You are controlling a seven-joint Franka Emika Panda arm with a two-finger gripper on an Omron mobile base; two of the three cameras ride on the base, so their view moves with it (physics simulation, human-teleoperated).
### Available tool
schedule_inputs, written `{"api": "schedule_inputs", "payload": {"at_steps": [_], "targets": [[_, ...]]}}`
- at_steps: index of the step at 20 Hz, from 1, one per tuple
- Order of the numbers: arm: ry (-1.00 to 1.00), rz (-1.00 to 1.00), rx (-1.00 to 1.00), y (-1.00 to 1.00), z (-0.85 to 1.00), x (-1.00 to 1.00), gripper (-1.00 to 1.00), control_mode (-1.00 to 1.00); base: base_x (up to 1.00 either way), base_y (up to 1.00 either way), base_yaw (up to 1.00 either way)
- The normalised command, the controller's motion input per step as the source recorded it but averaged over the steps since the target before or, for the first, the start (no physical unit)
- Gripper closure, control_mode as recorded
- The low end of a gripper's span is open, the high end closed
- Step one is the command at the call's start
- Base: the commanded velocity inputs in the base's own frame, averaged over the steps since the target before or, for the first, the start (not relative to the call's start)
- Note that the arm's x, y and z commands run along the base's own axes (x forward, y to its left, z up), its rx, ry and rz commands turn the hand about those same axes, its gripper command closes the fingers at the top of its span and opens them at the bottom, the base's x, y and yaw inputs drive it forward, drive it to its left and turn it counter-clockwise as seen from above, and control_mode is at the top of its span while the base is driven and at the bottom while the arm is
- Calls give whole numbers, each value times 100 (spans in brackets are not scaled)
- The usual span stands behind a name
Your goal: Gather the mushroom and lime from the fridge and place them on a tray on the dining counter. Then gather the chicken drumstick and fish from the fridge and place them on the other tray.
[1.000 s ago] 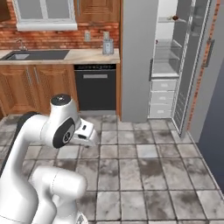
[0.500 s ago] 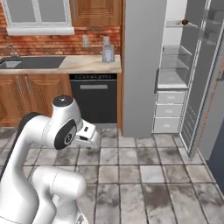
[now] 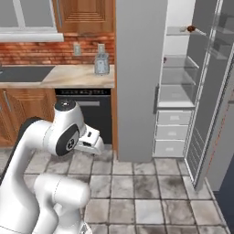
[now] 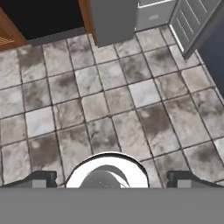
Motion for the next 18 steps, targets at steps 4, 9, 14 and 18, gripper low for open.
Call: {"api": "schedule_inputs", "payload": {"at_steps": [4,9,14,18], "targets": [[0,0,0,0,0,0,-100,100,100,-71,4],[0,0,0,0,0,0,-100,100,100,-61,1],[0,0,0,0,0,0,-100,100,95,-3,0],[0,0,0,0,0,0,-100,100,84,-2,0]]}}
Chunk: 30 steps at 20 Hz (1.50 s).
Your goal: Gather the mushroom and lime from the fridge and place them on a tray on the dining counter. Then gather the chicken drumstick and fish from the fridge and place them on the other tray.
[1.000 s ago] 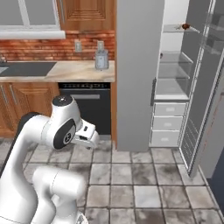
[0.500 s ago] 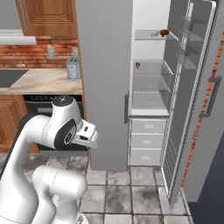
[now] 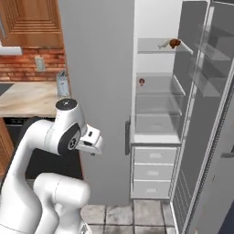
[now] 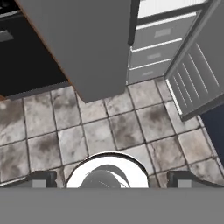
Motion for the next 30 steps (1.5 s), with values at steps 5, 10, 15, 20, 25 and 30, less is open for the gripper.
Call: {"api": "schedule_inputs", "payload": {"at_steps": [5,10,15,20,25,30], "targets": [[0,0,0,0,0,0,-100,100,46,-67,-1],[0,0,0,0,0,0,-100,100,54,-58,-3],[0,0,0,0,0,0,-100,100,81,-5,0],[0,0,0,0,0,0,-100,100,33,-31,0],[0,0,0,0,0,0,-100,100,2,-52,0],[0,0,0,0,0,0,-100,100,41,-17,0]]}}
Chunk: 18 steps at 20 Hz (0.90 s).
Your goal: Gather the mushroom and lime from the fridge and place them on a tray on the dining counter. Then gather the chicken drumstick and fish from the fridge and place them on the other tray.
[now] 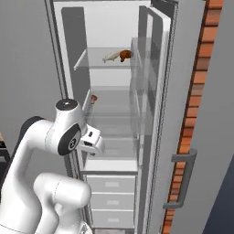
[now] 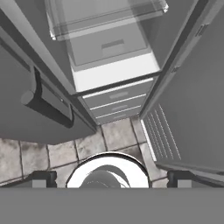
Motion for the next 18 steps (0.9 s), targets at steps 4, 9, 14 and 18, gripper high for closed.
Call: {"api": "schedule_inputs", "payload": {"at_steps": [4,9,14,18], "targets": [[0,0,0,0,0,0,-100,100,17,-42,0],[0,0,0,0,0,0,-100,100,13,-35,0],[0,0,0,0,0,0,-100,100,24,-13,0],[0,0,0,0,0,0,-100,100,24,-17,2]]}}
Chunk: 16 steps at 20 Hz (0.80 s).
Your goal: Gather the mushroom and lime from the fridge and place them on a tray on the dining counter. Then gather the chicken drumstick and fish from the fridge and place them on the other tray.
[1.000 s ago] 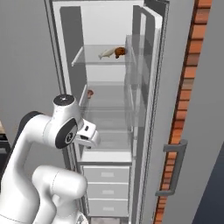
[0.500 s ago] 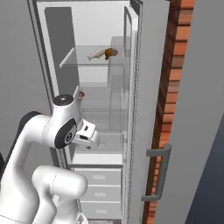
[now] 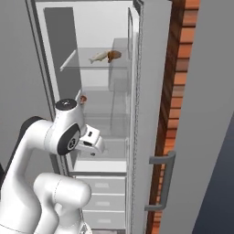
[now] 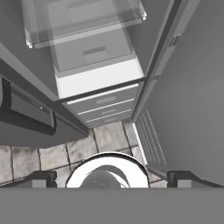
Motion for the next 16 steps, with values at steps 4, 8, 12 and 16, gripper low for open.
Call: {"api": "schedule_inputs", "payload": {"at_steps": [4,8,12,16], "targets": [[0,0,0,0,0,0,-100,100,24,-43,7],[0,0,0,0,0,0,-100,100,25,-28,10],[0,0,0,0,0,0,-100,100,25,-3,10],[0,0,0,0,0,0,-100,100,37,-2,10]]}}
